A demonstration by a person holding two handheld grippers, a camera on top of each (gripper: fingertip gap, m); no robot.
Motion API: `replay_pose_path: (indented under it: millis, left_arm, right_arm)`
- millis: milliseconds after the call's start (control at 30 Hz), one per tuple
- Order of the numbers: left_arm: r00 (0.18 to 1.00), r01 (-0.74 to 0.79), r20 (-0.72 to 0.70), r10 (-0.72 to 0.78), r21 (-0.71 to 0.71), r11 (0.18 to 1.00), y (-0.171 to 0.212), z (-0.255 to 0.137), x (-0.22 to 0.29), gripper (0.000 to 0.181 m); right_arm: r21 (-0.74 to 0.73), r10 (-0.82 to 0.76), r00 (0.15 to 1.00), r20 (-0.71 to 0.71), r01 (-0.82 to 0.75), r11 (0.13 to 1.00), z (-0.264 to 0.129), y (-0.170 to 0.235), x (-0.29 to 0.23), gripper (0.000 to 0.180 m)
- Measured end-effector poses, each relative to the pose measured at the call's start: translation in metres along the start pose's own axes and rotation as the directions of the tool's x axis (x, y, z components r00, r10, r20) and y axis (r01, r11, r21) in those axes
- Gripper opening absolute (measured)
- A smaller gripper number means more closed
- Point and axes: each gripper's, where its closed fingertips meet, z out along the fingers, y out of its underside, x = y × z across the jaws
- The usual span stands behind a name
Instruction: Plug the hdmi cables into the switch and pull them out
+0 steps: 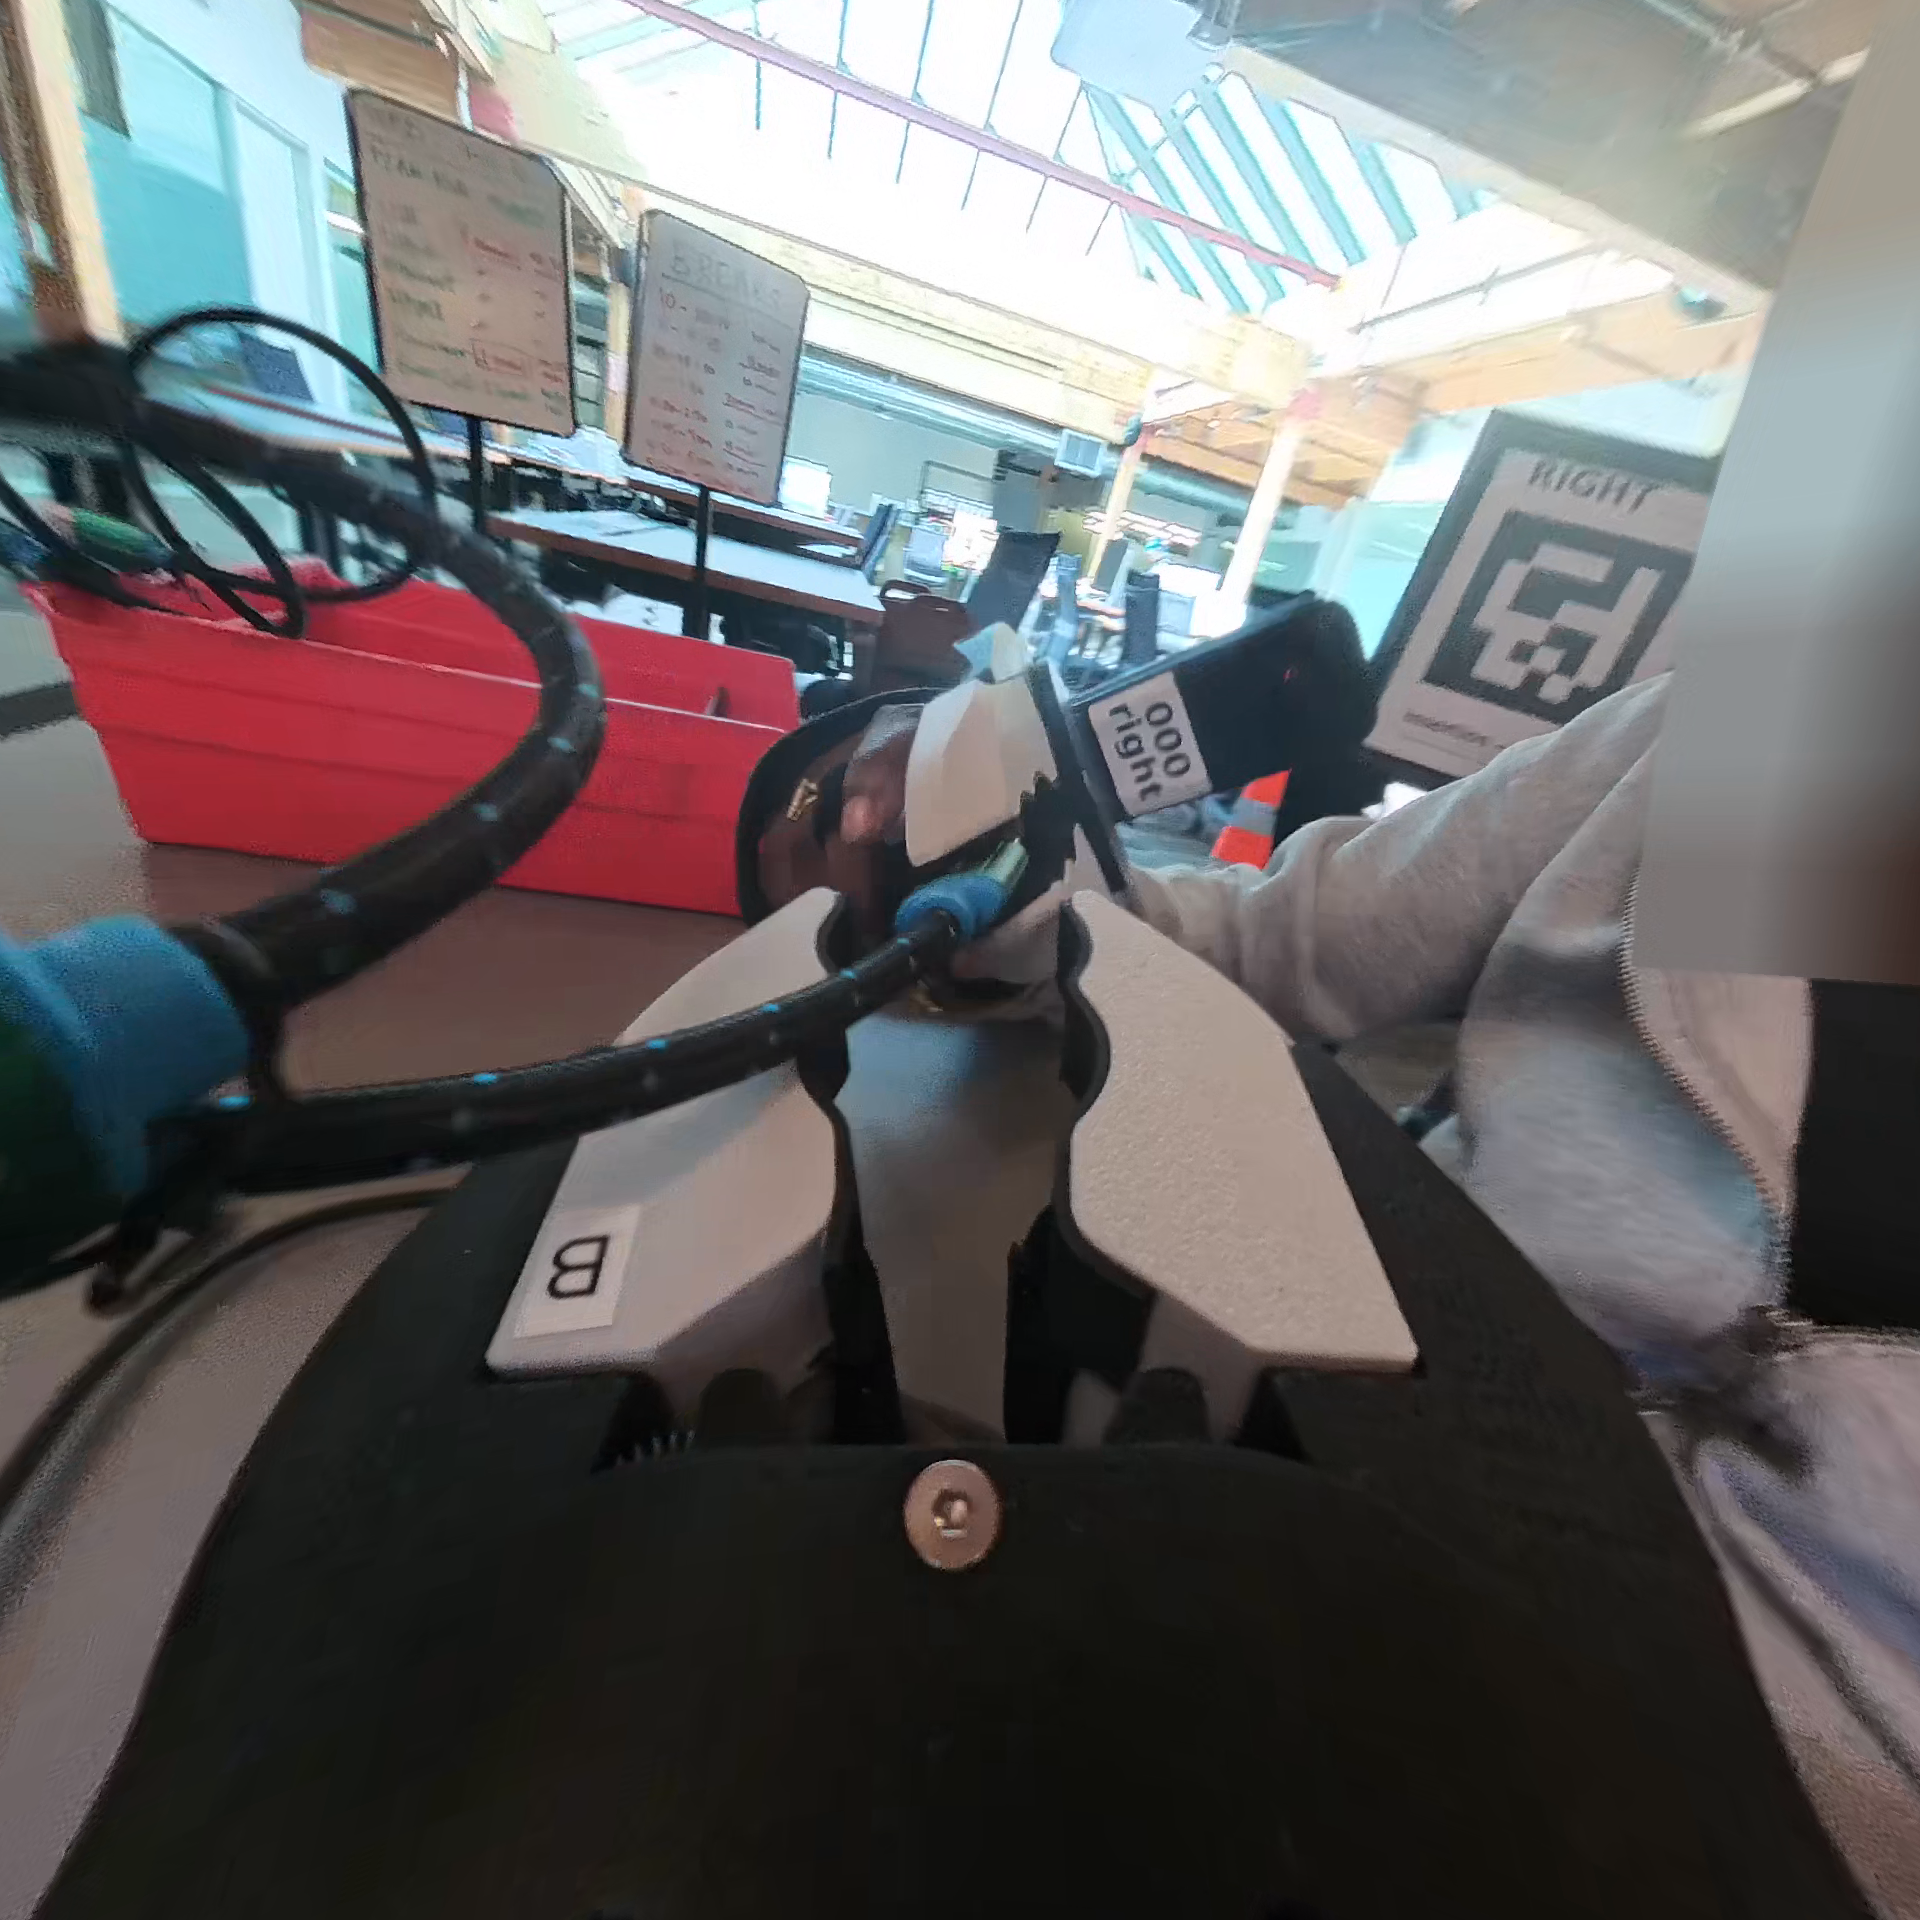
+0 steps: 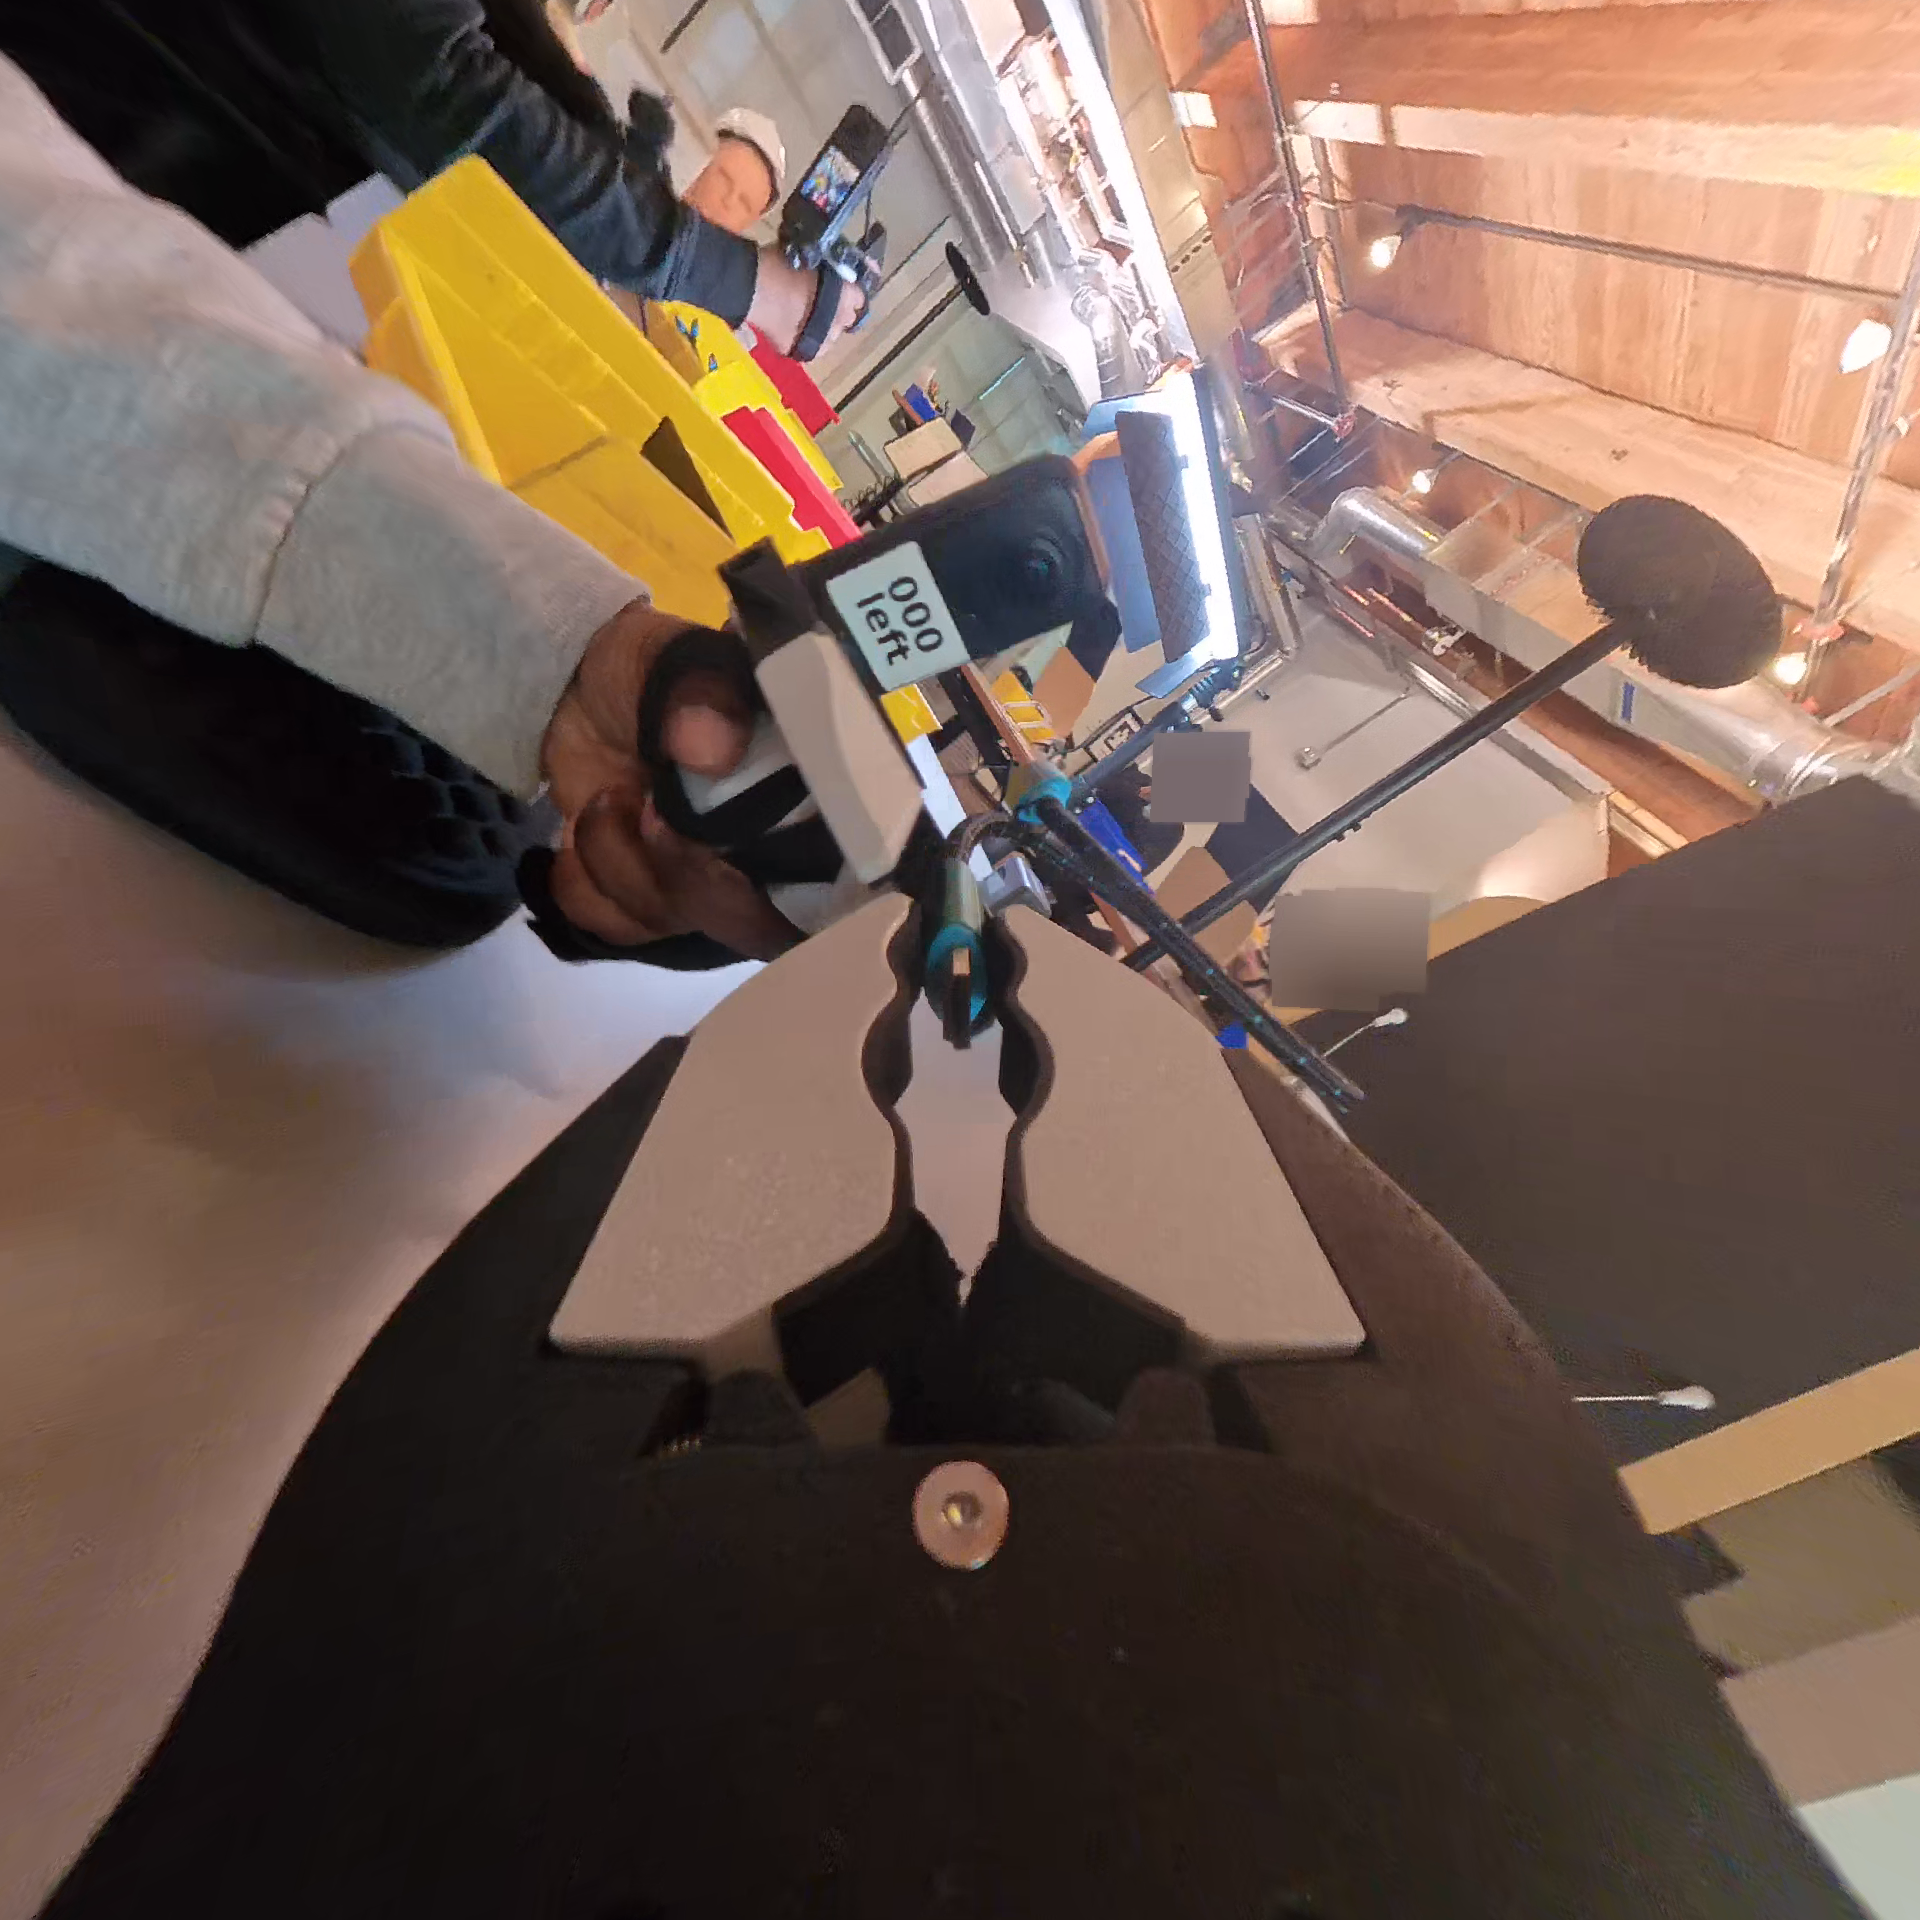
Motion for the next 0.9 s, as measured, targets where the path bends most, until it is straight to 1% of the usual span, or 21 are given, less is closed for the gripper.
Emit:
replay_pose_path:
  millis: [67, 133, 233, 267, 333, 400, 467, 567, 633, 667, 700, 767, 900]
  left_arm:
    - [0.994, -0.099, 0.049, 0.099, -0.011, 0.995, 0.001, 0.001, -0.003, 0.042]
    - [0.971, -0.212, 0.107, 0.213, -0.023, 0.977, 0.001, 0.002, -0.007, 0.046]
    - [0.919, -0.34, 0.185, 0.348, -0.072, 0.938, 0.003, 0.003, -0.014, 0.047]
    - [0.91, -0.358, 0.191, 0.367, -0.082, 0.93, 0.004, 0.003, -0.015, 0.046]
    - [0.918, -0.349, 0.165, 0.361, -0.093, 0.932, 0.007, 0.005, -0.012, 0.047]
    - [0.927, -0.336, 0.137, 0.348, -0.106, 0.936, 0.01, 0.006, -0.009, 0.047]
    - [0.921, -0.354, 0.135, 0.365, -0.101, 0.93, 0.008, 0.006, -0.007, 0.046]
    - [0.902, -0.389, 0.177, 0.393, -0.057, 0.919, -0.003, 0.001, -0.008, 0.045]
    - [0.88, -0.42, 0.24, 0.41, -0.011, 0.907, -0.016, -0.006, -0.012, 0.044]
    - [0.855, -0.446, 0.294, 0.427, -0.001, 0.895, -0.022, -0.01, -0.017, 0.044]
    - [0.812, -0.49, 0.348, 0.469, -0.033, 0.871, -0.024, -0.013, -0.023, 0.044]
    - [0.691, -0.58, 0.419, 0.589, -0.165, 0.798, -0.018, -0.012, -0.035, 0.047]
    - [0.544, -0.639, 0.45, 0.708, -0.324, 0.697, -0.005, 0.002, -0.046, 0.049]
  right_arm:
    - [0.023, 0.083, 0.997, 0.004, -0.083, 0.996, -0.001, -0.001, 0.004, 0.011]
    - [0.052, 0.179, 0.984, 0.004, -0.179, 0.982, -0.001, -0.003, 0.009, 0.011]
    - [0.113, 0.369, 0.929, 0.02, -0.369, 0.923, -0.002, -0.005, 0.018, 0.011]
    - [0.133, 0.429, 0.903, 0.025, -0.428, 0.894, -0.003, -0.005, 0.022, 0.011]
    - [0.167, 0.523, 0.852, 0.022, -0.519, 0.839, -0.006, -0.003, 0.031, 0.011]
    - [0.192, 0.587, 0.81, 0.013, -0.578, 0.793, -0.009, 0.0, 0.04, 0.011]
    - [0.21, 0.631, 0.776, 0.0, -0.617, 0.759, -0.013, 0.003, 0.048, 0.011]
    - [0.198, 0.66, 0.751, -0.031, -0.642, 0.74, -0.015, 0.011, 0.054, 0.011]
    - [0.182, 0.664, 0.747, -0.04, -0.648, 0.74, -0.015, 0.014, 0.054, 0.011]
    - [0.172, 0.662, 0.748, -0.043, -0.647, 0.743, -0.014, 0.015, 0.054, 0.011]
    - [0.166, 0.659, 0.75, -0.045, -0.645, 0.746, -0.013, 0.015, 0.053, 0.011]
    - [0.163, 0.656, 0.754, -0.035, -0.643, 0.748, -0.011, 0.013, 0.05, 0.011]
    - [0.185, 0.676, 0.736, 0.016, -0.667, 0.722, -0.003, 0.003, 0.042, 0.011]
